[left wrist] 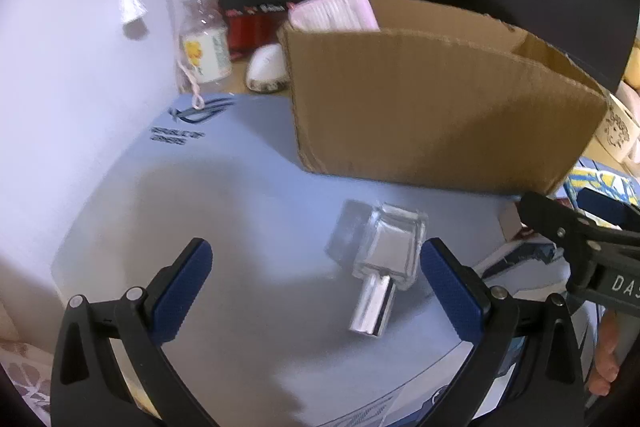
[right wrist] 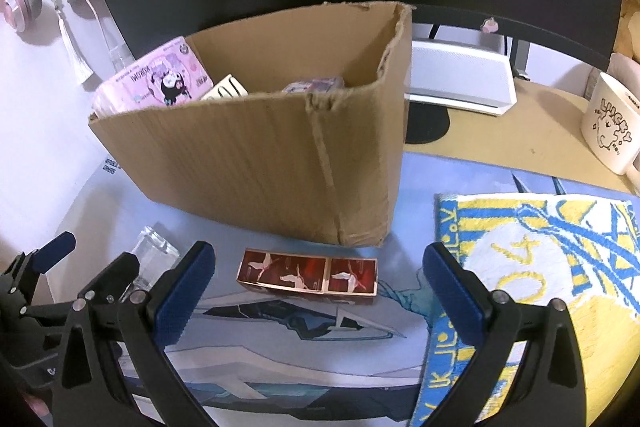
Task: Organize objects
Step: 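Reach the left tool to the glass perfume bottle while the right tool reaches the red patterned box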
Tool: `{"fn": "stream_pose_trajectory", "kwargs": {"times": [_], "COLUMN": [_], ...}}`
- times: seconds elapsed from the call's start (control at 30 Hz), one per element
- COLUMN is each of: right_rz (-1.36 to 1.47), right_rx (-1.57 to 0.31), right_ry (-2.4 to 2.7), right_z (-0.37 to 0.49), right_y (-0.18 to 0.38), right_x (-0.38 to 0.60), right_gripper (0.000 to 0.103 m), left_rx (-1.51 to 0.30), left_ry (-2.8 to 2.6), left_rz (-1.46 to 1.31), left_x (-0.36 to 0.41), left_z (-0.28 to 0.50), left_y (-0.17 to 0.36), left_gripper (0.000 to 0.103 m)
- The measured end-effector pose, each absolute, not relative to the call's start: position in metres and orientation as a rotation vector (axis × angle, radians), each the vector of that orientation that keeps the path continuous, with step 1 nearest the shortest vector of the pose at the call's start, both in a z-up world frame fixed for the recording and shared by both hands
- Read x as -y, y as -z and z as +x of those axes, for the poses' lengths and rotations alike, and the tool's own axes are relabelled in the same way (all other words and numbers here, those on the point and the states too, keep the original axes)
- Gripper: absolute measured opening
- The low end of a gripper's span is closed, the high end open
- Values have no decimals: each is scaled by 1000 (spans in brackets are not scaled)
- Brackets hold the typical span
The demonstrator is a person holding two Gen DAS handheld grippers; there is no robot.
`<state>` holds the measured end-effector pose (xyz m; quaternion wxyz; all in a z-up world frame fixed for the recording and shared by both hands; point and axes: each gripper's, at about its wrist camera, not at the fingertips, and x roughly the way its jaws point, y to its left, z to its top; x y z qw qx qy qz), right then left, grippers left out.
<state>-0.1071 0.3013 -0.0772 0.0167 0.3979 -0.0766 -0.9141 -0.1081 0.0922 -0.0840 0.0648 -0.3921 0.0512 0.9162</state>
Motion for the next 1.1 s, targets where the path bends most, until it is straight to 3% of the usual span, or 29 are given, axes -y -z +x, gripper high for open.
{"fn": "stream_pose_trajectory", "kwargs": {"times": [0.3,0.73,1.1], "right_rz": [1326,1396,1457], "right_rx": [215,172,85], "right_ry": [2829,2872,2871], "right_z": [-116,-121,-128], "right_y": [90,95,99], "right_x": [-293,-284,-276], "right_gripper": [103,103,103], "left_rx": [-210,-105,-168], "left_ry": [-2750,-2714,-2719], "left_rz": [-1228,-1257,-1209], "left_x": [-100,-90,-90], "left_z": [-112,-118,-110], "left_y": [96,102,102], "left_gripper": [103,103,103]}}
